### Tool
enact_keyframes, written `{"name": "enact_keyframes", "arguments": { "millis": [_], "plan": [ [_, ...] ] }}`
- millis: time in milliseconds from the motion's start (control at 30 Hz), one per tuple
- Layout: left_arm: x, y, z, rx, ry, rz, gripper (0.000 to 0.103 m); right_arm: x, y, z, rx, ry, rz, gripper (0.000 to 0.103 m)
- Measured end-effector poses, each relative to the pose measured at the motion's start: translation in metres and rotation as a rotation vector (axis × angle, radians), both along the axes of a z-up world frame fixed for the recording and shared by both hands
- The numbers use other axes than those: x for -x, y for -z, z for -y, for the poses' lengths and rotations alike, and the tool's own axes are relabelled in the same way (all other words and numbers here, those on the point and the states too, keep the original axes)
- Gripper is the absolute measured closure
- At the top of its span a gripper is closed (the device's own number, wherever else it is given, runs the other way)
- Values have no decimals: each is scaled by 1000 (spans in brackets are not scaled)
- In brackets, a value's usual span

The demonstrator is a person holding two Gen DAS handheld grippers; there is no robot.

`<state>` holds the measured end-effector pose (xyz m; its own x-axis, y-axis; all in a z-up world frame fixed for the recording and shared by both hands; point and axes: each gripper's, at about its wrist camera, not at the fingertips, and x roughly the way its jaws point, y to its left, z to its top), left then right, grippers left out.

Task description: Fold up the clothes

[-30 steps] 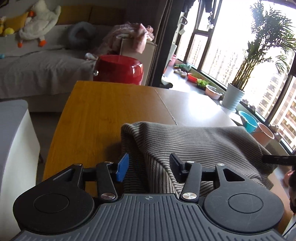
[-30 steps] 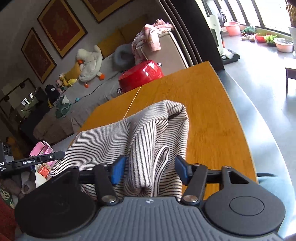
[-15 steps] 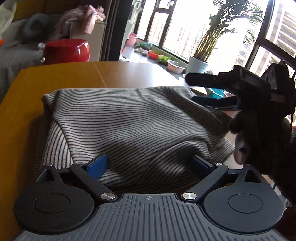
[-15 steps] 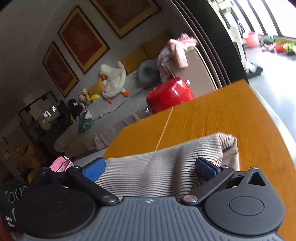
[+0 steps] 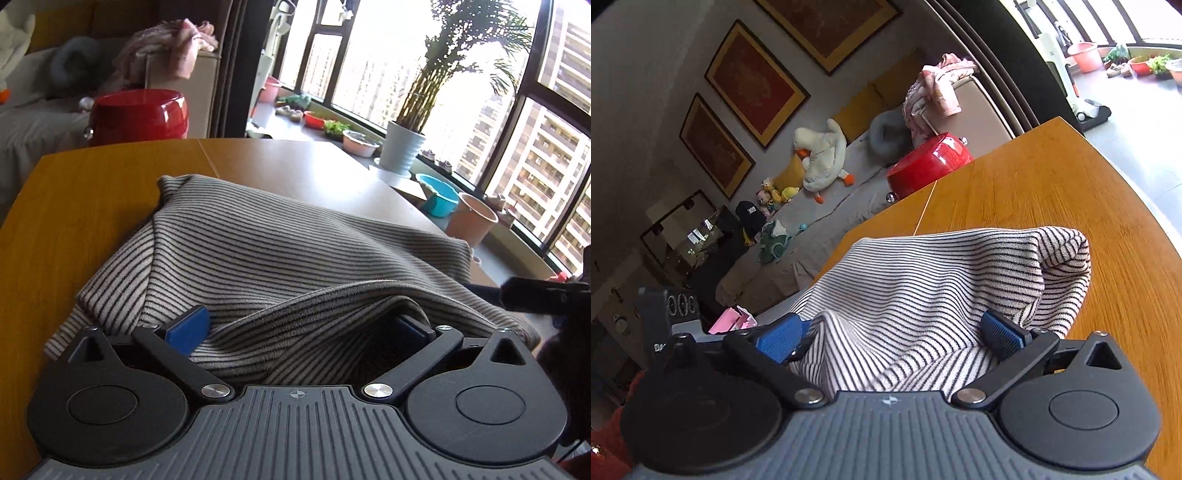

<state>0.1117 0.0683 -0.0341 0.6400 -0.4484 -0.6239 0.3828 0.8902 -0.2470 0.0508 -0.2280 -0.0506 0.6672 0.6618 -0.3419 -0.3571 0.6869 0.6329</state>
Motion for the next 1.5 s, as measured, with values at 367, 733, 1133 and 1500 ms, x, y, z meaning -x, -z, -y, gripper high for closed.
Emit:
{"name": "enact_keyframes", "arguments": {
  "millis": [367,733,1133,1500],
  "plan": [
    [-84,1,-26,170,-4,-78,0,22,4,-42,-50,-88,-8,0],
    [-57,-48,-69,362,-97,-28,0,40,-6,-78,177,-140,98,0],
    [16,2,-36,45,2,-110,0,40,-5,-77,166,-139,101,0],
    [-20,6,-69,438,-83,-238,11,39,-1,-69,109,-129,93,0]
  ]
}}
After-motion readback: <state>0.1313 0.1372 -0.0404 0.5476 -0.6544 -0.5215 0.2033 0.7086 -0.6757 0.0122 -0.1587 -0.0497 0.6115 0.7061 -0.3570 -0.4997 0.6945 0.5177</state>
